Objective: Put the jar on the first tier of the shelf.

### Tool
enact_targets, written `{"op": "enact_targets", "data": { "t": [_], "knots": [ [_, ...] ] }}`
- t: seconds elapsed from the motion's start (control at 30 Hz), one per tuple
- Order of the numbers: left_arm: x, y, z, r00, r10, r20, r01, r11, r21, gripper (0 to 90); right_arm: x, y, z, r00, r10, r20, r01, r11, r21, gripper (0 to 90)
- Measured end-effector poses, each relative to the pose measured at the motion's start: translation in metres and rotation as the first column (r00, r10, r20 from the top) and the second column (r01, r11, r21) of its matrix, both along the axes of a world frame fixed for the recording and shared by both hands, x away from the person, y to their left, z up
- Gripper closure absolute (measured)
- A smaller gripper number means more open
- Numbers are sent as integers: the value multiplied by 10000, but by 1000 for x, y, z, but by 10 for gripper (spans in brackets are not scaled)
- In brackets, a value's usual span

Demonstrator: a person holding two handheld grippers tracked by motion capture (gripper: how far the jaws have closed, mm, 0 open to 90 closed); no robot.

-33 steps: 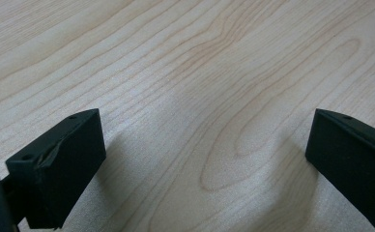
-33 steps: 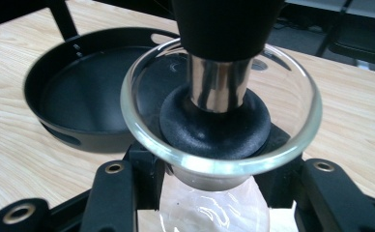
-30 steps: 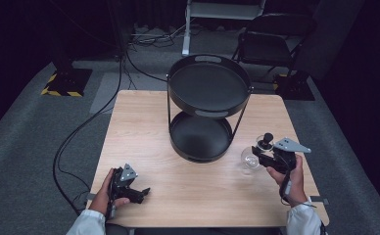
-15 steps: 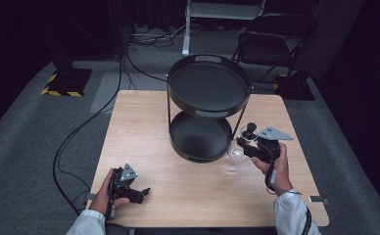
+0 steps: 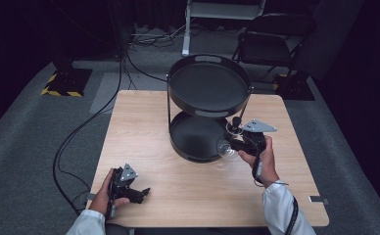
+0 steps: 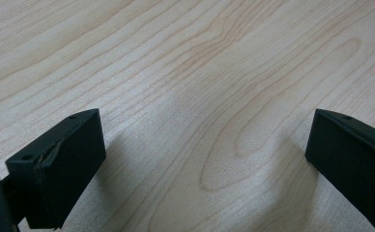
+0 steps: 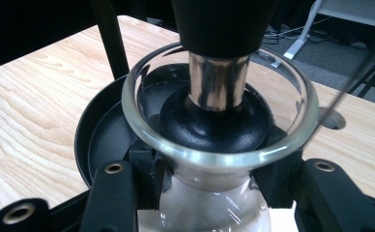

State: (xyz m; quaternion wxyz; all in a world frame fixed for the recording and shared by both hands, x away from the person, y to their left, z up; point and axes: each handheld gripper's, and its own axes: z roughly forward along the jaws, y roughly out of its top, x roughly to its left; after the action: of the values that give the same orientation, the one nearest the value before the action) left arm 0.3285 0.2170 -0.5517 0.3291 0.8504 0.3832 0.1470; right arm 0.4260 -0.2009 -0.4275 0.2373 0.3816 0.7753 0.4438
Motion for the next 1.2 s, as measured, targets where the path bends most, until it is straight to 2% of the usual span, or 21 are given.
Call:
{"op": "enact_targets", "data": {
  "t": [0.2,0.5,0.87,1.2],
  "knots": [
    [0,0,0,10000,-9,-8,9,10000,-13,0,6,14,-3,9999,98,-24,-98,9999,-99,512],
    [0,0,0,10000,-35,-1,35,10000,7,0,14,28,-8,9999,126,-50,-126,9999,12,513],
    [0,0,0,10000,-49,-2,49,10000,10,0,24,38,-12,10000,40,-76,-39,9999,156,512],
    [0,0,0,10000,-86,2,86,10000,12,0,34,46,-23,9998,-94,-189,97,9998,166,513]
  ]
}}
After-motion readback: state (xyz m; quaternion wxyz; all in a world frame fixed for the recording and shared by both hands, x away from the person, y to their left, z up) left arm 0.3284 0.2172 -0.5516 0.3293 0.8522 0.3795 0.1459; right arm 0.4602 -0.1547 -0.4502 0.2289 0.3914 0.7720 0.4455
